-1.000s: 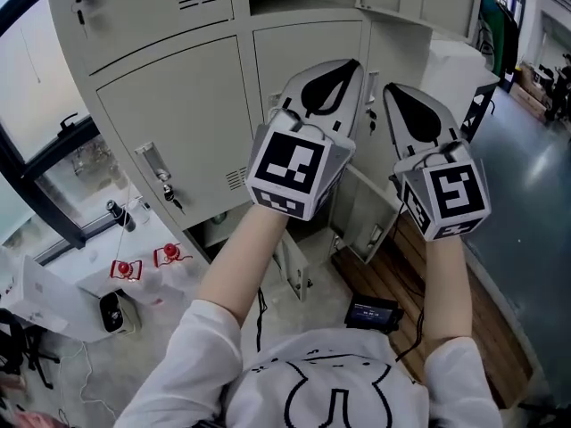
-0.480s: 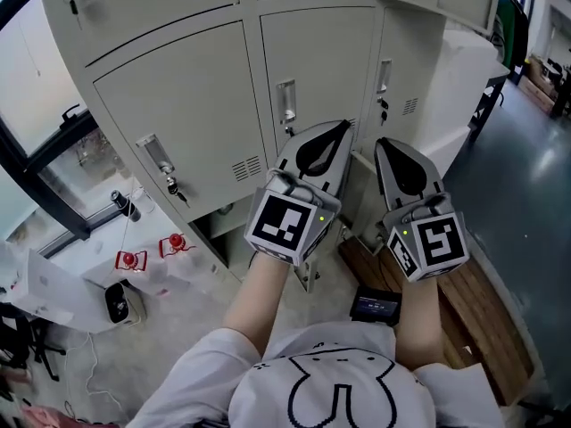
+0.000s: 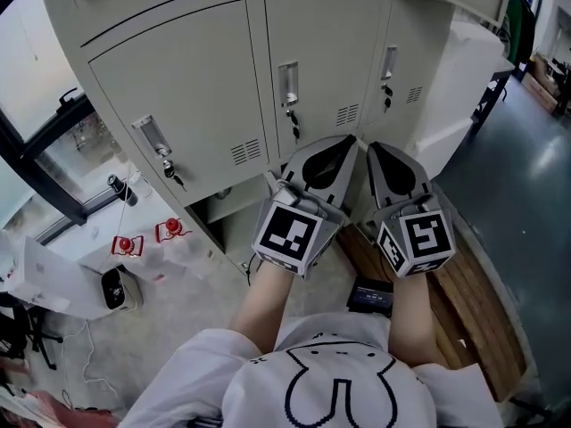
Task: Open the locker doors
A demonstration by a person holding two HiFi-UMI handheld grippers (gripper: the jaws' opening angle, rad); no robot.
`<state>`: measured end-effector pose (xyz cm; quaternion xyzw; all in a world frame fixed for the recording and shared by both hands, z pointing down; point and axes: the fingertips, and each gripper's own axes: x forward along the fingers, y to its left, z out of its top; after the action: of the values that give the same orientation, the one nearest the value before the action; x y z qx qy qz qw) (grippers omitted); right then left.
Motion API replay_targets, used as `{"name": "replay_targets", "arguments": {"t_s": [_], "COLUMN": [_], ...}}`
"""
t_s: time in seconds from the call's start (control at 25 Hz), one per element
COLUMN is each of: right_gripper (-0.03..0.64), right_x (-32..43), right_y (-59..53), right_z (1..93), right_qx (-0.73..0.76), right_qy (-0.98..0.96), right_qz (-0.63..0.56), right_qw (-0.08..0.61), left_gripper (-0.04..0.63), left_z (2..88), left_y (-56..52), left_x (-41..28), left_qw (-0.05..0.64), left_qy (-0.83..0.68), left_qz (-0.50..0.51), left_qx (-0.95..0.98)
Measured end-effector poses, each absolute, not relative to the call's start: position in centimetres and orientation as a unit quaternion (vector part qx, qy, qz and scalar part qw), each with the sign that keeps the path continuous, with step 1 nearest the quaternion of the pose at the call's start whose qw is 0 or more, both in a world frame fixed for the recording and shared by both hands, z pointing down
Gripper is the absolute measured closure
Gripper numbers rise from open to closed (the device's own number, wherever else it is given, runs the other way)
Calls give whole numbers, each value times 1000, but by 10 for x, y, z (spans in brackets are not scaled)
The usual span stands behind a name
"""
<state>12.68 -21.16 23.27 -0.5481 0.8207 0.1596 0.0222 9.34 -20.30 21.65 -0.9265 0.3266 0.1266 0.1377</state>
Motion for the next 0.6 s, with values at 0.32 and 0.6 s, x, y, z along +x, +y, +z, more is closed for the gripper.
{"name": "replay_targets", "arguments": {"t_s": [0.32,0.6], "right_gripper": [614,614], "right_x": [124,126], "right_y": [-207,-205], "right_z": [245,249], "right_qx": [-549,-547], "right_qy": [823,825], "right_qz": [147,143], "right_qw": [10,3], "left_gripper": [595,595], "left_z": [230,235], "left_y": [-198,-194], "left_x": [97,101], "left_qw": [126,123], "left_qy": [325,319], "left_qz": [117,115], "left_qx": [-930,-933]}}
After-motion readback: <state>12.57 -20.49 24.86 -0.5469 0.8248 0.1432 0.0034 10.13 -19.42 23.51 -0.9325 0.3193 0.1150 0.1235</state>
